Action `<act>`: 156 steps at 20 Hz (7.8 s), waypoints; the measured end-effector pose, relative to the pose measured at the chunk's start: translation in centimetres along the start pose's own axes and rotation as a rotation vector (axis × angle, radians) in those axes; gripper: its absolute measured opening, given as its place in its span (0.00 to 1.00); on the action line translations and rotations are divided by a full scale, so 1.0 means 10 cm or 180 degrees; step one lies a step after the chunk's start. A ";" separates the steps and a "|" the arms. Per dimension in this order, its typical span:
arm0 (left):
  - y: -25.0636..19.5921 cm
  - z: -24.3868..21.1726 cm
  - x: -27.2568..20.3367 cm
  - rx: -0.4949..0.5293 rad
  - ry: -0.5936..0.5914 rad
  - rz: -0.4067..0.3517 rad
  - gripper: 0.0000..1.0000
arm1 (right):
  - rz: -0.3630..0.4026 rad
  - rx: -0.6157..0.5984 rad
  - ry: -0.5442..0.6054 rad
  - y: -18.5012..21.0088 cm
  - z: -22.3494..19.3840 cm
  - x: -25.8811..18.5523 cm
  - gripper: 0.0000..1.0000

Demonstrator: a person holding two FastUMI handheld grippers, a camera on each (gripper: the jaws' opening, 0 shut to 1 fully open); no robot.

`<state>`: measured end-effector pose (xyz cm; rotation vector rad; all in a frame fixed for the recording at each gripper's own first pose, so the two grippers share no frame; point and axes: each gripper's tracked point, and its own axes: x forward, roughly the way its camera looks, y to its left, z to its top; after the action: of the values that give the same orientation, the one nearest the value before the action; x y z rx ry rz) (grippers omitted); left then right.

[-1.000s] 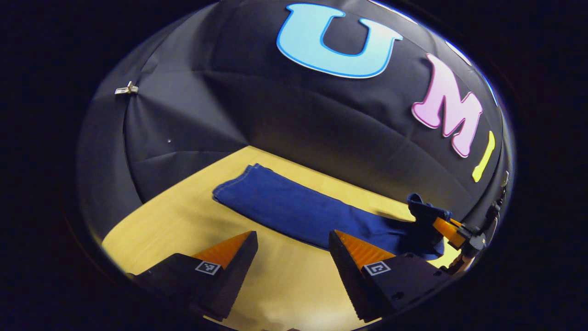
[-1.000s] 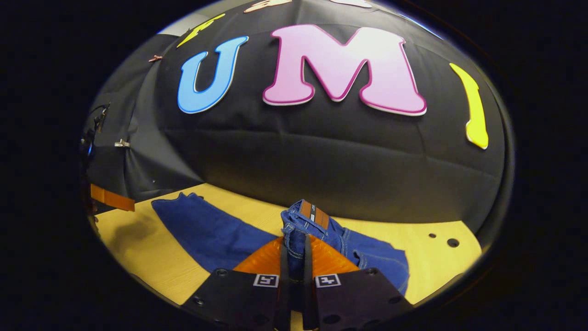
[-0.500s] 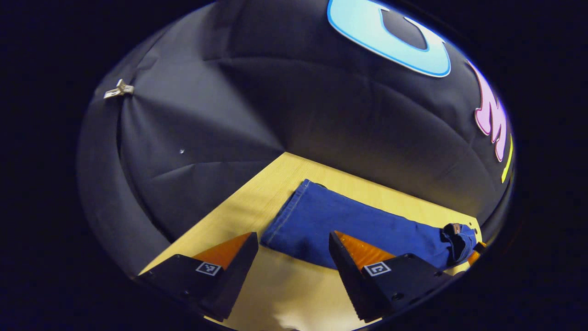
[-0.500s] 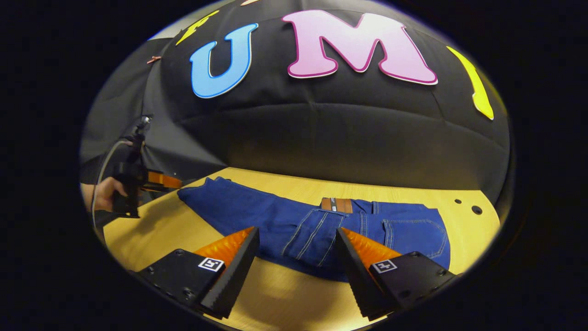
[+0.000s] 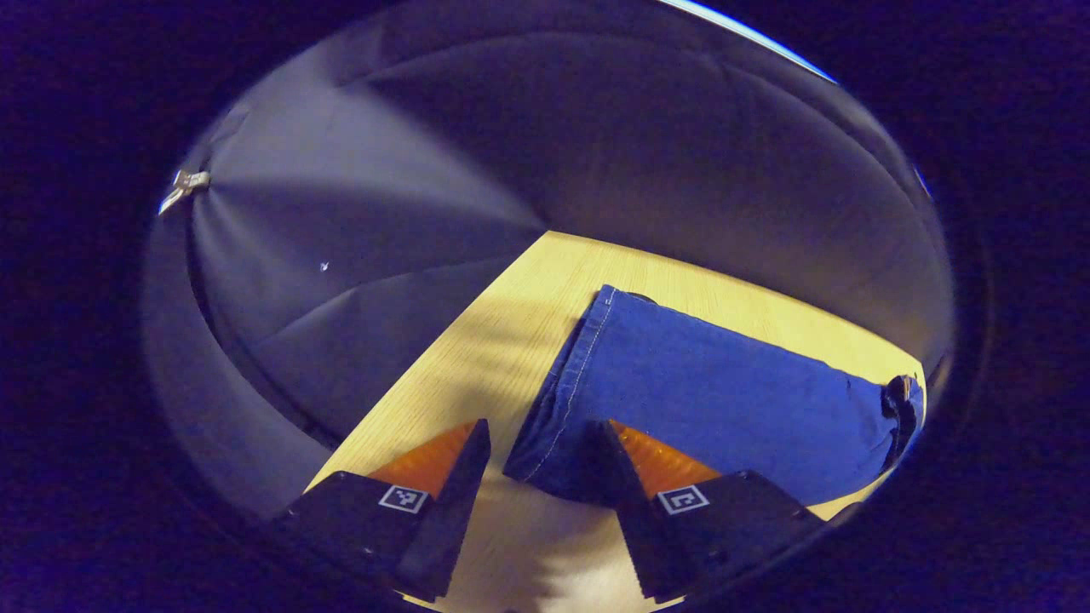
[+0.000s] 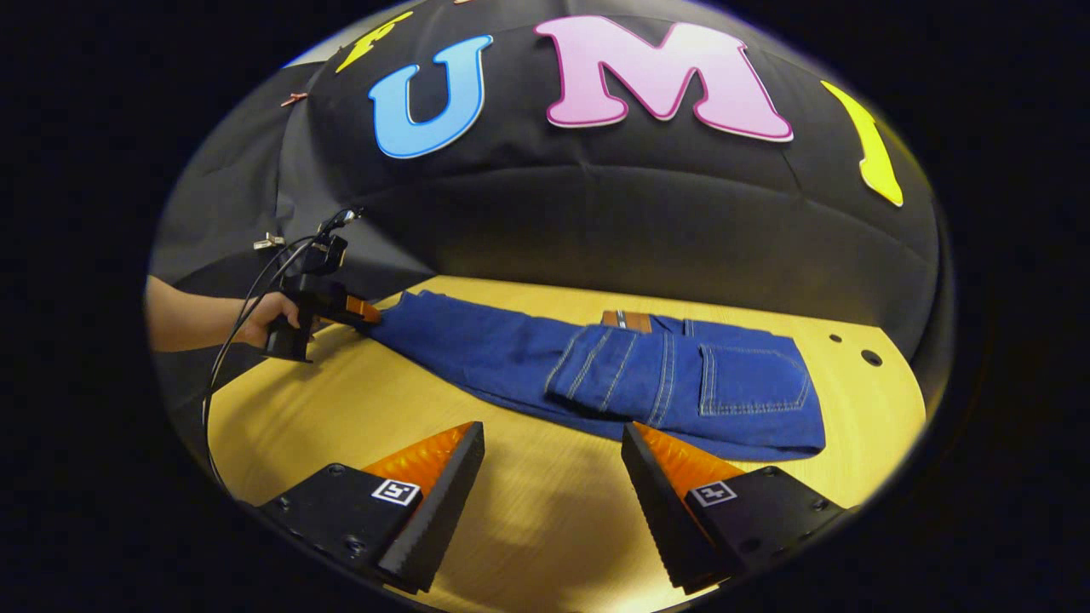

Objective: Grasp the waist and the cuffs of the jeans and fold them to make the two legs overlap; first hold the waist and fold one-third of the jeans toward the cuffs, then hold the cuffs and fold the remaining one-third in the same direction to finish folding.

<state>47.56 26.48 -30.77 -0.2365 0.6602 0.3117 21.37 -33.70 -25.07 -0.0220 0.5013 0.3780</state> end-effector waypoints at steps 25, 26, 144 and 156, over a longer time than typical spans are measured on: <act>-0.85 0.97 -1.31 -0.0070 -0.0878 -0.0787 0.06 | -0.0555 0.0241 -0.0003 -1.08 0.38 -0.58 0.98; -1.00 1.05 -1.55 0.0026 -0.0900 -0.0914 0.06 | -0.0617 0.0262 -0.0019 -1.21 0.45 -0.66 0.98; -0.98 0.17 -5.96 0.0415 -0.2010 -0.1247 0.99 | -0.0829 -0.0258 -0.1381 -0.71 2.10 -4.00 0.97; -1.00 0.31 -6.09 0.0535 -0.2133 -0.1119 0.99 | -0.0746 -0.0293 -0.1333 -0.66 2.15 -3.91 0.96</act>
<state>7.47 5.52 11.29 -0.0727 -0.0241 -0.0139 2.11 -51.02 11.80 -0.0878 0.0646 0.1673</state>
